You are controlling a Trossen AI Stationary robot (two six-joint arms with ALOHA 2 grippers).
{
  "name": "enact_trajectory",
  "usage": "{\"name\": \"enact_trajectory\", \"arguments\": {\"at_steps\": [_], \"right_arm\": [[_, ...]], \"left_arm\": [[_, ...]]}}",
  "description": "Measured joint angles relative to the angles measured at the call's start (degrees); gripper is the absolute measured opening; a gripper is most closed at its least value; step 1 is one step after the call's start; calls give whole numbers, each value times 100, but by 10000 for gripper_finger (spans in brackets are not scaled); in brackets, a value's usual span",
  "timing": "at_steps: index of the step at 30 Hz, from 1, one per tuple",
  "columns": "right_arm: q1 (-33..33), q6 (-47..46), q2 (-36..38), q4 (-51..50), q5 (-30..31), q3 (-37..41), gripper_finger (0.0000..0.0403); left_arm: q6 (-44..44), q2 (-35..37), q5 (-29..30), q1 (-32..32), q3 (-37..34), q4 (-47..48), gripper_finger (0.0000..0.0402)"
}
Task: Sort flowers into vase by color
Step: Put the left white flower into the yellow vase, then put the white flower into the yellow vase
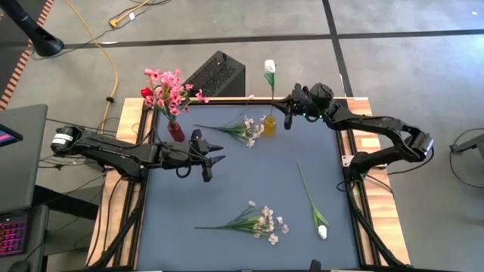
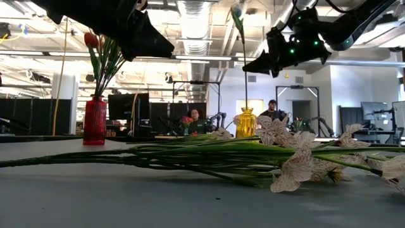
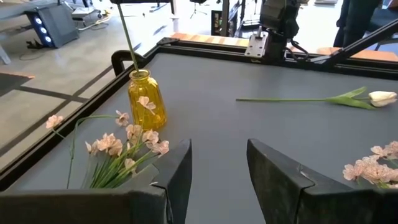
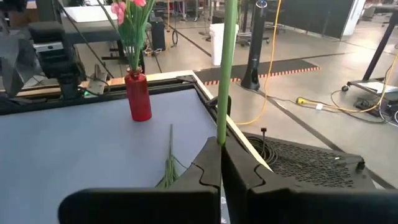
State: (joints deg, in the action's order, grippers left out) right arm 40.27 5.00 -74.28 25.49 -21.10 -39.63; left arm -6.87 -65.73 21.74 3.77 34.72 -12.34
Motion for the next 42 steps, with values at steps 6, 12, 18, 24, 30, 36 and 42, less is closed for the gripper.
{"name": "enact_trajectory", "arguments": {"at_steps": [6, 12, 18, 24, 30, 36, 42], "right_arm": [[7, 39, -183, 219, 4, 289, 28], [11, -136, -271, 335, 10, 441, 55], [35, -157, -267, 115, 8, 438, 99], [39, -139, -250, -934, 8, 132, 169], [-69, 513, -201, -3253, 18, -661, 223], [-374, 1113, -179, -5716, 17, -1462, 232], [-983, 1379, -175, -7342, 17, -1651, 223]], "left_arm": [[-68, 0, -12, 0, 0, 0, 144], [-99, 0, -29, 9, 0, -15, 144], [-145, 0, -48, 14, 0, -66, 144], [-181, 0, -96, 15, 0, -65, 144], [-147, 0, -154, 15, 0, -43, 144], [-89, 0, -314, 20, 0, -2, 144], [27, 0, -349, 20, 0, 0, 144]]}}
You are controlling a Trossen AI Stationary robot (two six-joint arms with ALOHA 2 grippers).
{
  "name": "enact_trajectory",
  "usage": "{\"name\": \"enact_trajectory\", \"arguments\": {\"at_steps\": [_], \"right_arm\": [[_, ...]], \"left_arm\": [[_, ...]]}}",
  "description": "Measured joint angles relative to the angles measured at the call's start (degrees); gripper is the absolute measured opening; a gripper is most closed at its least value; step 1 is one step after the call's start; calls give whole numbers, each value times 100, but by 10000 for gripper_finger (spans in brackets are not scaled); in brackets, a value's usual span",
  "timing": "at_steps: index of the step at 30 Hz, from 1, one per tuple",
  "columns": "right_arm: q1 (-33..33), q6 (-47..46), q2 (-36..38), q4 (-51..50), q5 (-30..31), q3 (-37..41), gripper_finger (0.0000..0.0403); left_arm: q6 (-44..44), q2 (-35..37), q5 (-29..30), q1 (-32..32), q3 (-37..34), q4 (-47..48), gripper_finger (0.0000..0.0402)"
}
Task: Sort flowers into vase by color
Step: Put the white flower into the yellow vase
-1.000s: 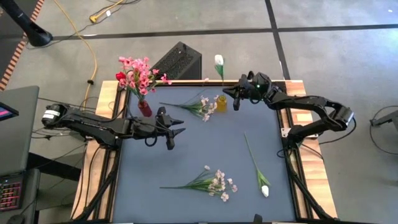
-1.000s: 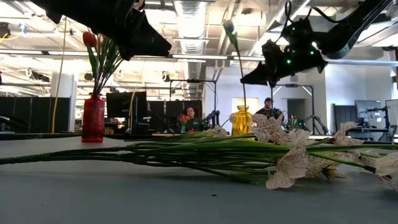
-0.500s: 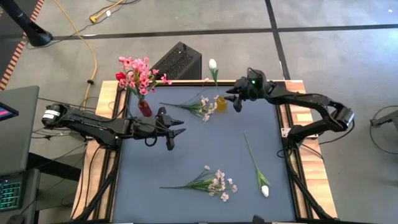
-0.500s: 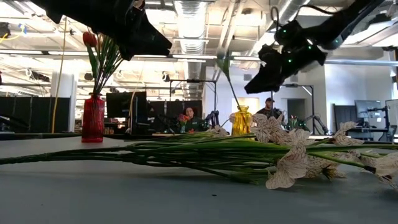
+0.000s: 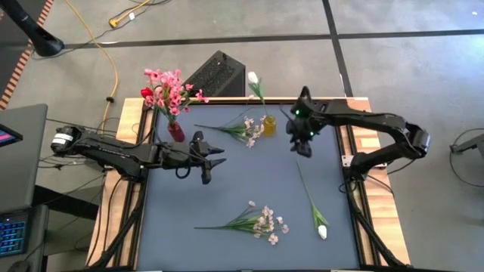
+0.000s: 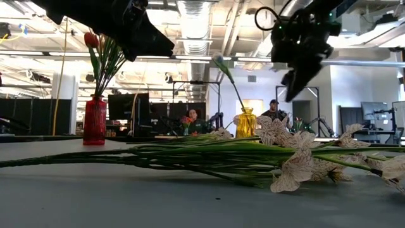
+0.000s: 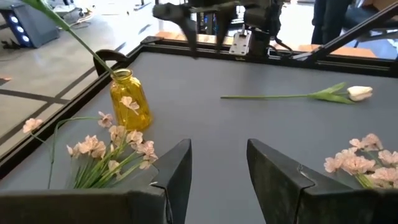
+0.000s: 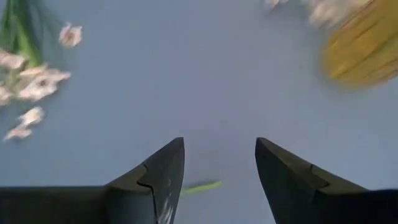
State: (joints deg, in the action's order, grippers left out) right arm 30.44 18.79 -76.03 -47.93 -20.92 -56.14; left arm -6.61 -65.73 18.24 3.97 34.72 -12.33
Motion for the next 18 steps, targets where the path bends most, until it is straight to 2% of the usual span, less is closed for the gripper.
{"name": "enact_trajectory", "arguments": {"at_steps": [2, 7, 12, 16, 18], "right_arm": [[-227, -474, 0, -287, 42, 0, 219], [-795, -2723, -2, -744, 479, -2, 210], [-1595, -4394, -2, -1107, 618, -2, 200], [-2354, -5310, -2, -1178, 1222, 72, 194], [-2659, -5783, -3, -1147, 1317, 234, 191]], "left_arm": [[10, 0, 0, 0, 0, 2, 144], [35, 0, -85, 0, 0, -1, 144], [83, 0, -395, 0, 0, -3, 144], [101, 0, -685, 2, 0, 0, 144], [141, 0, -833, 20, 0, 0, 144]]}}
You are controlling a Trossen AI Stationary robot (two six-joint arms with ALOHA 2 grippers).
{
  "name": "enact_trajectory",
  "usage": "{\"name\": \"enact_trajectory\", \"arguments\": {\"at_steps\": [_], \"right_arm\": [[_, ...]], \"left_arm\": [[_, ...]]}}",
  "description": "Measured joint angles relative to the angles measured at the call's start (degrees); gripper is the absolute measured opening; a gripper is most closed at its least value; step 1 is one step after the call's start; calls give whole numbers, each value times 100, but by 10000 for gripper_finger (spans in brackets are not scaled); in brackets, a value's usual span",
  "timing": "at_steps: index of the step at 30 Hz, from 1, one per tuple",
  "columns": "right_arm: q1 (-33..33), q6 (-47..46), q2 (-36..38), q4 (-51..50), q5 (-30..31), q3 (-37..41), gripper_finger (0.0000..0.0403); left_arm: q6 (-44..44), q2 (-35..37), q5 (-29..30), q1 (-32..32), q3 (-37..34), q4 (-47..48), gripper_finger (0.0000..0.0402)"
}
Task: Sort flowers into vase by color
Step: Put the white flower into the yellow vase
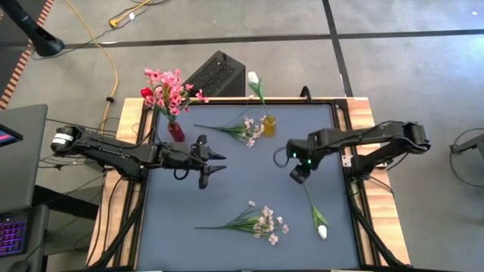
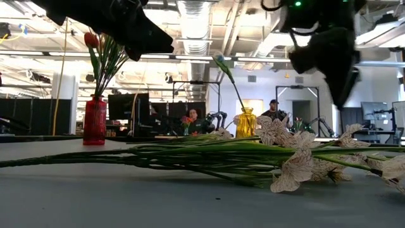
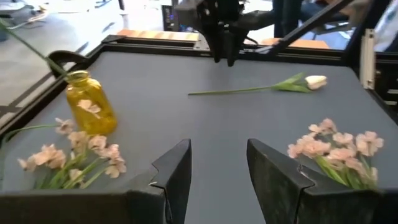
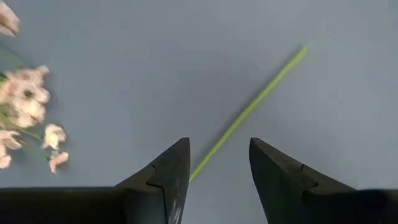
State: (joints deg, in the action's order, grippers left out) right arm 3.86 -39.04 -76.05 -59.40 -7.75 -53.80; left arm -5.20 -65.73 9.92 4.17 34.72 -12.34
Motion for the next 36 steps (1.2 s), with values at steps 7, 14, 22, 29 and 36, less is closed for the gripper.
{"name": "enact_trajectory", "arguments": {"at_steps": [7, 14, 22, 29, 36], "right_arm": [[-651, -1539, -2, 655, -26, 789, 189], [-1163, -2526, -6, 1077, 41, 1306, 189], [-1661, -3194, -120, 2188, 239, 1905, 189], [-1869, -3272, -510, 2316, 438, 1951, 152], [-1968, -3261, -503, 2155, 747, 1655, 31]], "left_arm": [[214, 0, -48, 144, 0, 0, 144], [215, 0, -29, 177, 0, 0, 144], [204, 0, -28, 177, 0, 0, 144], [253, 0, 87, 177, 1, 2, 144], [343, 0, 126, 175, 4, 0, 144]]}}
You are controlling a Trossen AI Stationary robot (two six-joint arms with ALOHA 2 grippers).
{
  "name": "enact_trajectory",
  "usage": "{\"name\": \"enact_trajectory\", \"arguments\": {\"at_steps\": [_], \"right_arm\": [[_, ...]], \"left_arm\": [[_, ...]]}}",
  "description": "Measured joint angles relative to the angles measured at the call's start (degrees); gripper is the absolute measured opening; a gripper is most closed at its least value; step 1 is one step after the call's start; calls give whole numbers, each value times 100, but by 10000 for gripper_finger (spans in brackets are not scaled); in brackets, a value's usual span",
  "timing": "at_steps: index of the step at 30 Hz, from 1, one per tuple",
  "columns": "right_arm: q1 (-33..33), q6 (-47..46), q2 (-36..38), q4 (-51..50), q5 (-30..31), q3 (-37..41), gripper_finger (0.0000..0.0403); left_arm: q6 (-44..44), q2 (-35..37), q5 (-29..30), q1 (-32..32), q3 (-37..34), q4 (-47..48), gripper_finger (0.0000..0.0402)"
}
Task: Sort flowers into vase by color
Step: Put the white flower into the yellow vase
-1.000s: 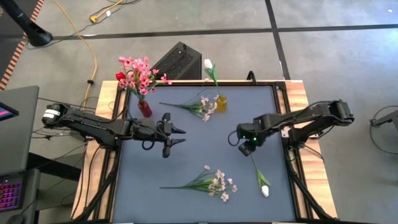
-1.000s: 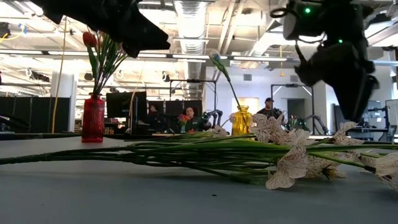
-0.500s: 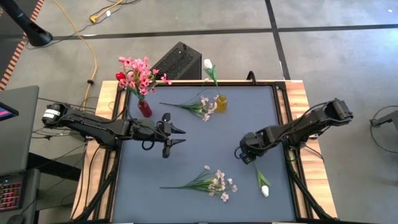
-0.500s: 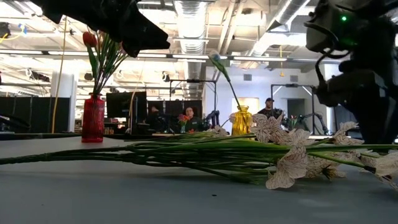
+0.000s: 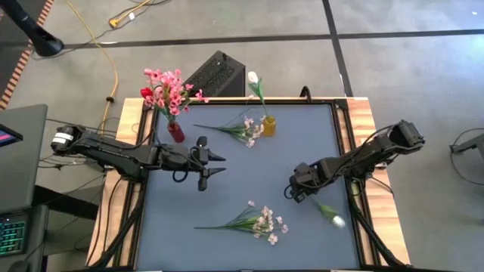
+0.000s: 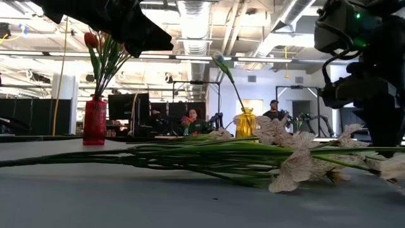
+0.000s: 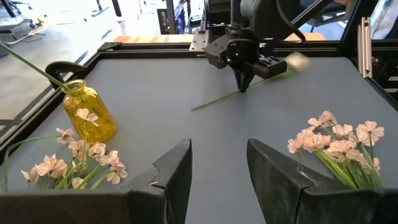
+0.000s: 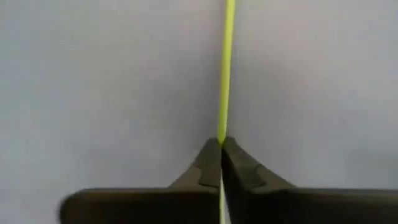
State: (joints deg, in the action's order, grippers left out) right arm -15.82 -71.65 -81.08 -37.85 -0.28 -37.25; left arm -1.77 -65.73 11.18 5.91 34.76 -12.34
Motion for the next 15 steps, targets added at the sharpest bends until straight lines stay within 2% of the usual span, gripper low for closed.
{"name": "enact_trajectory", "arguments": {"at_steps": [3, 8, 11, 15], "right_arm": [[17, 103, 173, 47, 231, -283, 15], [82, 743, 580, -238, 768, -937, 32], [110, 1772, 829, -150, 1343, -1369, 25], [173, 3721, 972, -168, 2118, -1818, 17]], "left_arm": [[47, 0, 11, 0, 0, 1, 144], [51, 0, 63, 0, 0, 0, 144], [51, 0, 81, 0, 0, 1, 144], [46, 0, 94, 0, 0, 0, 144]]}}
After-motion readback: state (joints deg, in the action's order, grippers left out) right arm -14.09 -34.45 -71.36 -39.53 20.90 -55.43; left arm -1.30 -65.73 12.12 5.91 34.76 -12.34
